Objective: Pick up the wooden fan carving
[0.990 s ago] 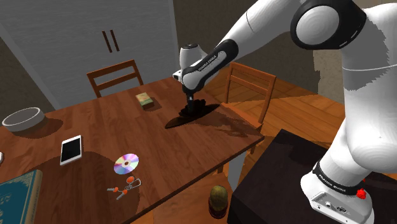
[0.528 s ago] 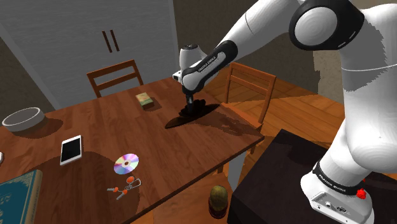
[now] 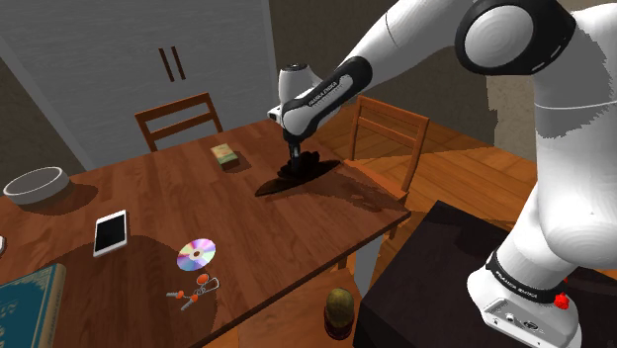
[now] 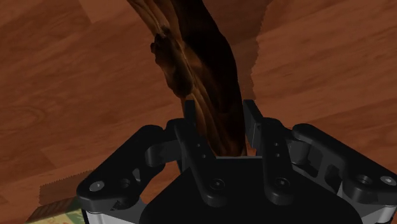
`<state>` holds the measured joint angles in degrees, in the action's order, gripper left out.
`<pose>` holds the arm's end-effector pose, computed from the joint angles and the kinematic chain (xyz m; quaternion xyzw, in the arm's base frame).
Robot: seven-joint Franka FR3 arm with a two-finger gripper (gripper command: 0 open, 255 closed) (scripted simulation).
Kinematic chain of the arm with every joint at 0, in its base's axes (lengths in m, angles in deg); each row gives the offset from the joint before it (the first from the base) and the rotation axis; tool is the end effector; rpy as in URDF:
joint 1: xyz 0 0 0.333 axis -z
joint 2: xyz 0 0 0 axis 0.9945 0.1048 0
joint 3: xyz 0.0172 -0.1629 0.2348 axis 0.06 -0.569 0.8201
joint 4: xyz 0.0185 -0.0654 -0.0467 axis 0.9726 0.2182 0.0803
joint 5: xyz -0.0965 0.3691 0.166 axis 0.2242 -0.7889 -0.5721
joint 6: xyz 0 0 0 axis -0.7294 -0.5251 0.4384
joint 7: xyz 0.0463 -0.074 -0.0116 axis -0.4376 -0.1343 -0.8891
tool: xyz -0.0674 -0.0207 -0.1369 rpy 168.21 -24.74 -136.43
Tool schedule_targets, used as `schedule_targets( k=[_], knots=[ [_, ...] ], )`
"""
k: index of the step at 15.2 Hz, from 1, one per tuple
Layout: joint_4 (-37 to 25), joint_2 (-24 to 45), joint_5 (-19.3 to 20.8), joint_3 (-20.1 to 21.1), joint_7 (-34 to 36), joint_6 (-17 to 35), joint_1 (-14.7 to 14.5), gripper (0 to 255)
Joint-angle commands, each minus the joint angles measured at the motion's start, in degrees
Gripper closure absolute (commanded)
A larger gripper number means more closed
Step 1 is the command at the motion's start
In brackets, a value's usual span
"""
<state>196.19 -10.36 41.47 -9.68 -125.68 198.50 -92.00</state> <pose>0.6613 0.0725 0.2140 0.8961 0.4369 0.0616 0.0491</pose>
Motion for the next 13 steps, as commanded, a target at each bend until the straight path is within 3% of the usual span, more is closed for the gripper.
schedule_targets(
  k=[1,13],
  knots=[
    [-0.5,-0.9,0.0,0.0,-0.1,-1.2,0.0,255],
    [-2.9,-4.8,-0.2,0.1,-0.5,-7.7,0.0,255]
  ],
)
